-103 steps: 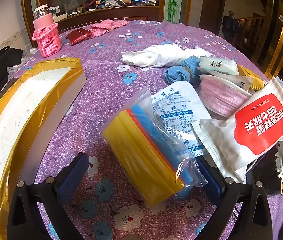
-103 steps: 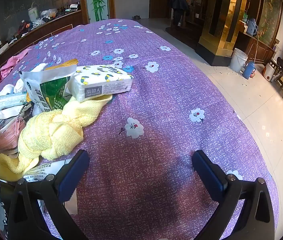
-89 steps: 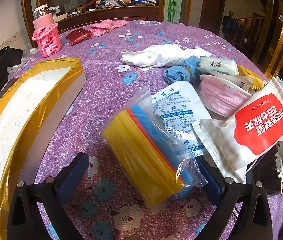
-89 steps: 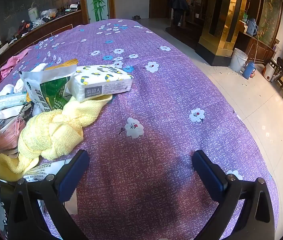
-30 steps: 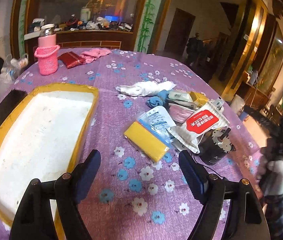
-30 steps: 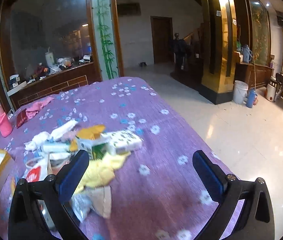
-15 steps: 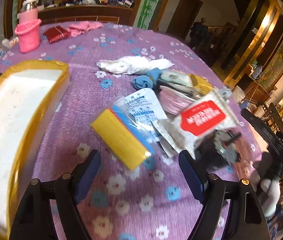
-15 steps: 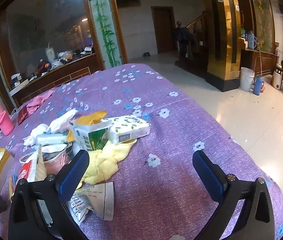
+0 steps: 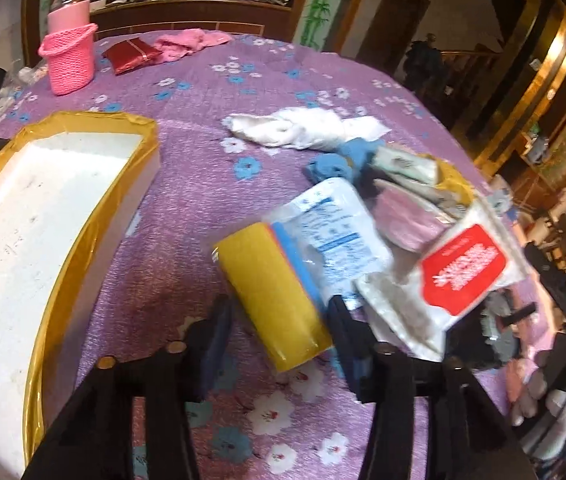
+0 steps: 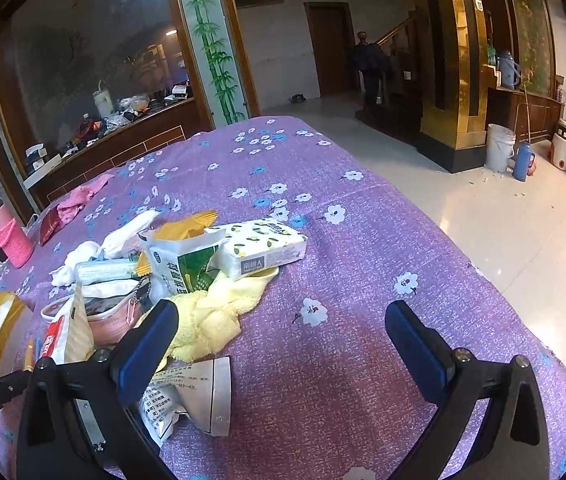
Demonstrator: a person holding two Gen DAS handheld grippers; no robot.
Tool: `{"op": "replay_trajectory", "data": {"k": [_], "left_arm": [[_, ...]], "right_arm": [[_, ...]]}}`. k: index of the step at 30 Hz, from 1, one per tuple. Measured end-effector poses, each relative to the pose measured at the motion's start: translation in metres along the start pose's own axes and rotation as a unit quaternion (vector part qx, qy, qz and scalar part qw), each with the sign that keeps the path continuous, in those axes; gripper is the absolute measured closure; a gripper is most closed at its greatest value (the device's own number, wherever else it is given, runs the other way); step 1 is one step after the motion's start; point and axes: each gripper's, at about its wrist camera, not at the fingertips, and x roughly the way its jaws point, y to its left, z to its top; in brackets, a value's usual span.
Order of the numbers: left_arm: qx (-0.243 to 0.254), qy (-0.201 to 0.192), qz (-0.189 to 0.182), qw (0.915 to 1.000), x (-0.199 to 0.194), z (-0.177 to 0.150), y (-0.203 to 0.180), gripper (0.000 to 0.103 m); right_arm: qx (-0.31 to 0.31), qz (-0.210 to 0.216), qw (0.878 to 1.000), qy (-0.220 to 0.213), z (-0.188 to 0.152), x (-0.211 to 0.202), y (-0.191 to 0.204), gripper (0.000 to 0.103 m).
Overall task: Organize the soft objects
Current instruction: 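Move the left tool toward the bagged yellow sponge on the pile, then close the left tool on the bagged yellow sponge and lift it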
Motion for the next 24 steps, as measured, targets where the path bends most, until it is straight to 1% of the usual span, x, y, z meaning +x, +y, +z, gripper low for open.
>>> {"op": "replay_trajectory", "data": {"k": [1,2,3,4,5,7,8,11,12,15,18,21,24], "left_arm": [[0.001,0.006,0.003,1.0000,0.005,0.000,0.000,0.041],[0.003,0.011,0.004,0.9999,0.009,0.001,-0.001,0.040],[0.012,0.000,0.010,0.9999,0.009,0.001,-0.003,0.040],[0.016,0.001,0.008,0.9998,0.011,0.002,-0.004,0.042],[0.017,-0.001,0.006,0.9998,0.011,0.004,-0.003,0.056],[0.000,-0.001,-0.020,0.9998,0.007,0.004,0.004,0.061],[-0.004,-0.004,-0.026,0.9996,0.003,0.004,0.005,0.063],[-0.006,-0.034,-0.041,0.9986,-0.022,-0.003,0.008,0.063],[-0.007,-0.049,-0.053,0.9974,-0.037,-0.007,0.010,0.063],[-0.013,-0.078,-0.088,0.9930,-0.071,-0.019,0.017,0.063],[-0.018,-0.103,-0.107,0.9887,-0.100,-0.030,0.026,0.063],[-0.018,-0.119,-0.111,0.9864,-0.124,-0.042,0.036,0.063],[-0.008,-0.135,-0.104,0.9853,-0.146,-0.051,0.047,0.063]], "right_arm": [[-0.001,0.000,1.000,0.000,0.000,0.000,0.001,0.000],[-0.003,-0.001,1.000,0.001,0.000,0.001,0.001,0.000],[-0.004,-0.002,1.000,0.002,0.000,0.001,0.001,0.000],[-0.005,-0.003,1.000,0.002,0.000,0.001,0.001,0.000],[-0.006,-0.005,1.000,0.002,0.000,0.002,0.002,0.000],[-0.008,-0.009,1.000,0.002,0.000,0.003,0.003,0.000],[-0.009,-0.010,1.000,0.003,0.000,0.004,0.003,0.000],[-0.013,-0.013,1.000,0.008,-0.001,0.007,0.005,0.000],[-0.015,-0.013,1.000,0.010,-0.002,0.008,0.006,0.000],[-0.018,-0.014,1.000,0.013,-0.002,0.010,0.008,0.000],[-0.014,-0.011,1.000,0.015,-0.002,0.011,0.006,0.000],[0.006,0.002,1.000,0.014,0.000,0.009,-0.001,0.000],[0.030,0.032,0.999,0.000,0.004,-0.008,-0.012,0.000]]}}
